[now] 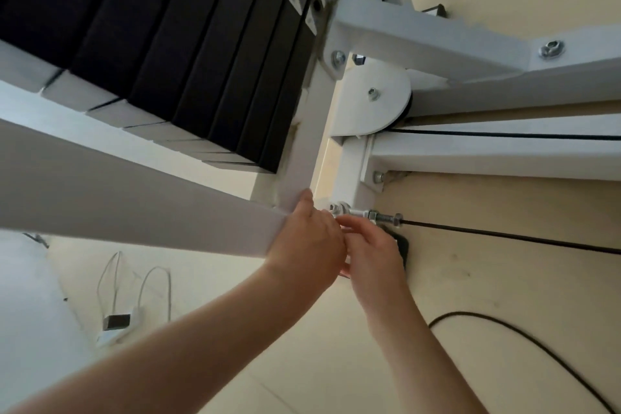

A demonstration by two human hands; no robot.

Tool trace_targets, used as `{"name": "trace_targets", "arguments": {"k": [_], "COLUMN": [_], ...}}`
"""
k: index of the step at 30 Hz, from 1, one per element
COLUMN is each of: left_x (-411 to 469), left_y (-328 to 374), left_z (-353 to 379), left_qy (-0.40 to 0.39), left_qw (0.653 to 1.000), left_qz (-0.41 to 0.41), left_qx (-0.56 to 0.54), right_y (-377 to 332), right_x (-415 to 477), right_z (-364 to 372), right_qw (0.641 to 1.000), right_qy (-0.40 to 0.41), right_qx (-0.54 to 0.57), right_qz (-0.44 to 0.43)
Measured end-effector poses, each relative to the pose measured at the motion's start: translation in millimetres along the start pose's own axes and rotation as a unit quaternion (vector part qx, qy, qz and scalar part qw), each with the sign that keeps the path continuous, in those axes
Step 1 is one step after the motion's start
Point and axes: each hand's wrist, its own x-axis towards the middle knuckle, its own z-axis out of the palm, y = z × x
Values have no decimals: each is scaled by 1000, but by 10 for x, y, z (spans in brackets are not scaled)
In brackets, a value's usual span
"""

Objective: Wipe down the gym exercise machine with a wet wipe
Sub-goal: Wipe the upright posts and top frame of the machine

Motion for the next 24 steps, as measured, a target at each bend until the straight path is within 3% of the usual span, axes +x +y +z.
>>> {"name": "trace_targets", "arguments": {"k": [3, 6, 11, 15, 17, 20, 23, 24], "left_x": [-198, -481, -631, -669, -622, -408, -99, -3], "left_y": [-88, -186, -249, -256, -299, -354, -259, -233], "left_z": [-2, 130, 82, 147, 210, -12, -186, -255], "left_qy": [37, 156, 249, 266, 205, 53, -112, -128], "left_qw": [997, 982, 957, 958, 975, 996, 987, 980], "left_qz": [-46, -82, -124, -87, -80, -65, -59, -58], "left_qx": [-41, -62, -85, -71, -33, 15, 95, 138], "right_y": [-169, -259, -313, -294, -295, -356, -434, -454], "right_x": [-68, -188, -246, -144, -89, 7, 49, 59], "right_z": [-16, 138, 248, 271, 295, 292, 290, 287], "right_qw": [997, 992, 990, 995, 996, 992, 995, 995], "right_qy": [-66, -100, -95, -45, -7, 32, 3, -12], "right_qx": [37, 56, 81, 65, 78, 115, 94, 93], "right_qz": [-6, -55, -60, -54, -43, -27, -39, -37]}}
